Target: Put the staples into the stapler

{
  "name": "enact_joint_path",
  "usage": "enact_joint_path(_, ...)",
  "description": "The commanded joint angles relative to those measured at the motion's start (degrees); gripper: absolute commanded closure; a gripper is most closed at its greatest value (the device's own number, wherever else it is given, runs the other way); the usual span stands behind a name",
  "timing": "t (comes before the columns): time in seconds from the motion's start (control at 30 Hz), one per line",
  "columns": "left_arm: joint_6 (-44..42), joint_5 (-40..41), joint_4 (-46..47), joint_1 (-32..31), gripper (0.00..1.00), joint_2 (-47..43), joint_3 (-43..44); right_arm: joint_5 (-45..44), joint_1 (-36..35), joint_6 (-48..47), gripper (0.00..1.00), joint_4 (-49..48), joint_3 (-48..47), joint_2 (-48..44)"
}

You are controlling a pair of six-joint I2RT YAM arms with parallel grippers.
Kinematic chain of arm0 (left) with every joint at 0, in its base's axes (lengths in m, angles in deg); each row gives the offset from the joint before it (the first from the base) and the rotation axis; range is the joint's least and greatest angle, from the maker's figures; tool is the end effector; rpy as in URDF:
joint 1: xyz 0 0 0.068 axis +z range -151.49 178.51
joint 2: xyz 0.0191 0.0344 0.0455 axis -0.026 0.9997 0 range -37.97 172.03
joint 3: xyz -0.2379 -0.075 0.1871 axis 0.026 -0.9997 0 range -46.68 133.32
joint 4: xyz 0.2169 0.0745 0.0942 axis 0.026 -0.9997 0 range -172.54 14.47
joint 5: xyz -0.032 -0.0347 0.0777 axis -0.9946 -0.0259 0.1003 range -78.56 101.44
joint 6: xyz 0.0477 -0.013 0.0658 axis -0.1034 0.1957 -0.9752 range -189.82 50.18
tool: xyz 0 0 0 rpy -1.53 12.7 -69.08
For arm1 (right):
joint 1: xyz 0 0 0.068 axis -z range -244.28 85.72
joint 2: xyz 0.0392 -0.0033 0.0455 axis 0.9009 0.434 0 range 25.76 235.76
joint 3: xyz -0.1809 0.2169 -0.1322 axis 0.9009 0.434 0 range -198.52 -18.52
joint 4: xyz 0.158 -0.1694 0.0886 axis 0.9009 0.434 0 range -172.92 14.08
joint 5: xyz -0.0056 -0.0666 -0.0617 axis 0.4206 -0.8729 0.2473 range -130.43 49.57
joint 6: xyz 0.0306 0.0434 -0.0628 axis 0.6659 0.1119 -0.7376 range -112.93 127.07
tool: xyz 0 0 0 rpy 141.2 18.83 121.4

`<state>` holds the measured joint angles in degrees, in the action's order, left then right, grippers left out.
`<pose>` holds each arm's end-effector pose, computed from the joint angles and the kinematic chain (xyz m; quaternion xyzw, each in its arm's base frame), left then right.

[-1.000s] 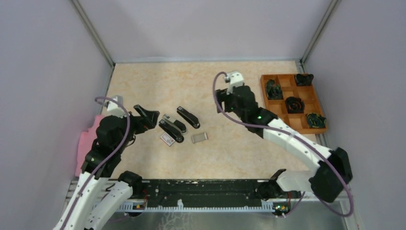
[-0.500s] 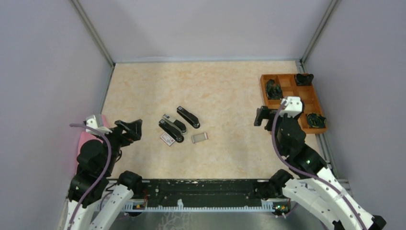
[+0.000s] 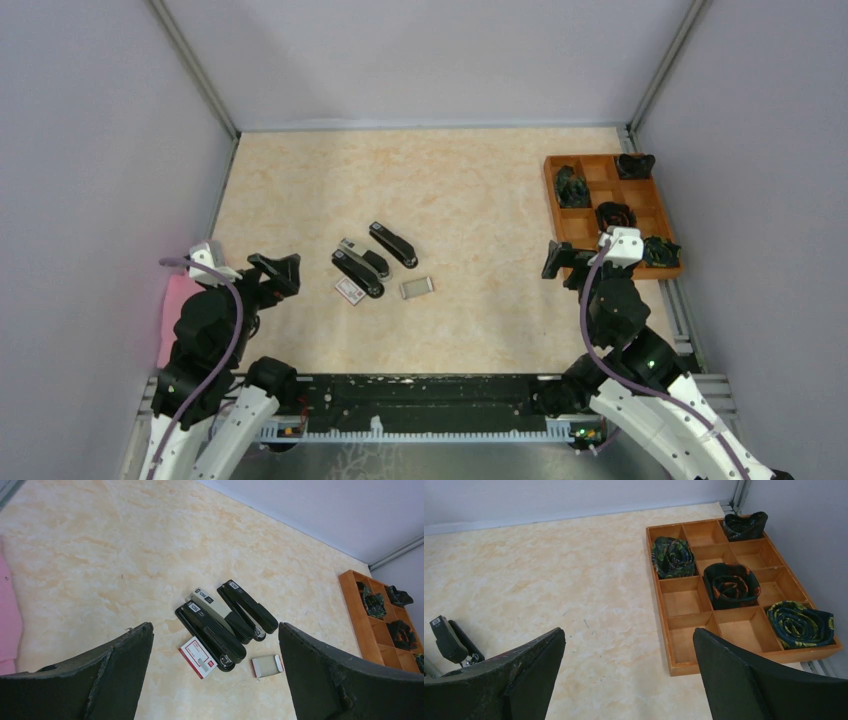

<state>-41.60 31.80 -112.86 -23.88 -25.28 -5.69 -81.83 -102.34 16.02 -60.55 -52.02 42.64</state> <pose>0.0439 0.0089 0.3202 -0.1527 0.7418 -0.1516 0.6352 0.0763 -0.0005 0.3125 0.0552 0.7311 0.0098 0.6800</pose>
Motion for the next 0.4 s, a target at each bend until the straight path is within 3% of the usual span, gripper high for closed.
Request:
enact_joint_path(0.0,-0.84,0.96,0.95,0.16,0.01,0.34,-0.18,0.36,0.36,-1.35,0.01,-1.75,-0.43,-0.1)
enact_joint_path(0.37,-0.97,0.68,0.63,0.21,0.01,1.09,0.26,-0.12,0.35,-1.59,0.01,-1.73,-0.3,-0.1)
